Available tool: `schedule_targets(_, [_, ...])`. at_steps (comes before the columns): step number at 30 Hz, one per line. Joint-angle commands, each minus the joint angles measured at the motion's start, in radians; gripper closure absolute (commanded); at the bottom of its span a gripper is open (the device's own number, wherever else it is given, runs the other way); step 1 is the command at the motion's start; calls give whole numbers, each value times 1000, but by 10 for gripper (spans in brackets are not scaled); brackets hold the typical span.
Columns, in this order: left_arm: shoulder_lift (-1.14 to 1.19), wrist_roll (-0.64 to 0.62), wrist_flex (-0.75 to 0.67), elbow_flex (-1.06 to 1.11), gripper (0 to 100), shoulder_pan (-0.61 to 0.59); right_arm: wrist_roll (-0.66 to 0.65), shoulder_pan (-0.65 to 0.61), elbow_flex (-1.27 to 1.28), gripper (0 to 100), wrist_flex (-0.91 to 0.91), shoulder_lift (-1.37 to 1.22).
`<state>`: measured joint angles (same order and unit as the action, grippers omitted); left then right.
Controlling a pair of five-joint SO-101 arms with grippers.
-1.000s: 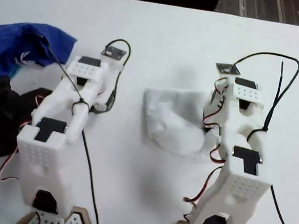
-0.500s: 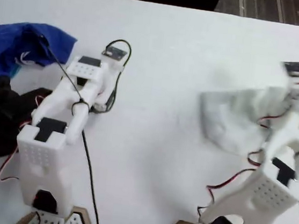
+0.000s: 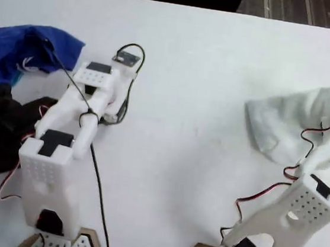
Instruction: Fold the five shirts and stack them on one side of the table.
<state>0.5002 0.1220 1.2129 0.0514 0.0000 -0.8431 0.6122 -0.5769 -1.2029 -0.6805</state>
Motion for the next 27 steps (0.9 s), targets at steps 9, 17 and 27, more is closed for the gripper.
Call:
schedule_targets(9, [-3, 9, -37, 1, 975, -2, -6, 30, -299, 976, -77, -156])
schedule_targets(17, [-3, 9, -37, 1, 975, -2, 2, 30, -336, 974, -170, -168])
schedule_targets(27, [-3, 8, -38, -1, 975, 0, 133, 48, -391, 724, -193, -128])
